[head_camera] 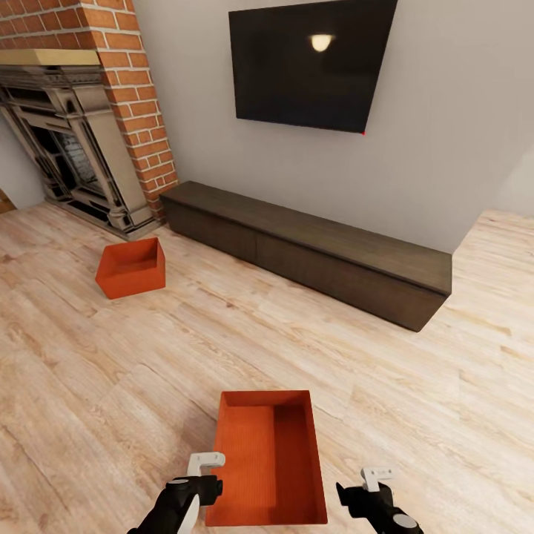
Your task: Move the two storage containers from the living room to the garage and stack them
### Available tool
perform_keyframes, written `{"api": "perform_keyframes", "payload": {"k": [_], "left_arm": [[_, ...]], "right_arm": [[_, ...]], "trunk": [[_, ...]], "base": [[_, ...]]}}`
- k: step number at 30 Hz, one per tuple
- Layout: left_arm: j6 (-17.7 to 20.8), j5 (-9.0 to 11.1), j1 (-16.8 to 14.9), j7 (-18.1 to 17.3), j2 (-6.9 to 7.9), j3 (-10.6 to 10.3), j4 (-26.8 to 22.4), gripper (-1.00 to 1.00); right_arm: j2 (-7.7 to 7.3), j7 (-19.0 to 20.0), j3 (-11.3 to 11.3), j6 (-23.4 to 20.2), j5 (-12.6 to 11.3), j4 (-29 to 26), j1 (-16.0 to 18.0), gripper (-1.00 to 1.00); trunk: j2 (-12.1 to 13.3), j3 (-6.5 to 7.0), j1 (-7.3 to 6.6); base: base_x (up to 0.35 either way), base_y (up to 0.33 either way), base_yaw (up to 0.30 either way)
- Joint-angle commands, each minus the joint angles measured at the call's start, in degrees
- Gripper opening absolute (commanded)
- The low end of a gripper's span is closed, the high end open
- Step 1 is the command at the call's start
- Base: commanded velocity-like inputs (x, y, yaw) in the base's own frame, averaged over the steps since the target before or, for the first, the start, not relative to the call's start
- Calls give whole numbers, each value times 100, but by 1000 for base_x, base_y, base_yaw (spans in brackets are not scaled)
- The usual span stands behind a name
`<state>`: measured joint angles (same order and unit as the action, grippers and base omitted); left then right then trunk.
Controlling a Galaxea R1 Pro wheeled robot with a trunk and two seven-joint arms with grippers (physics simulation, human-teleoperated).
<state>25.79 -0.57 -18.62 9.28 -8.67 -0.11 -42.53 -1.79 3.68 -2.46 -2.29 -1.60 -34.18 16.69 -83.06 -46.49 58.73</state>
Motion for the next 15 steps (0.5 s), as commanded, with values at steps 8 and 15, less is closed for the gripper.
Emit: {"api": "perform_keyframes", "payload": {"k": [8, 15], "left_arm": [[62, -5, -1, 13, -10, 1, -9, 100], [41, -5, -1, 13, -4, 2, -9, 100]], "right_arm": [[-6, 22, -272, -18, -24, -15, 1, 100], [0, 36, -279, -17, -34, -27, 1, 100]], "trunk": [[-82, -40, 44], [-363, -166, 197]], "base": [[0, 0, 0], [0, 0, 0]]}}
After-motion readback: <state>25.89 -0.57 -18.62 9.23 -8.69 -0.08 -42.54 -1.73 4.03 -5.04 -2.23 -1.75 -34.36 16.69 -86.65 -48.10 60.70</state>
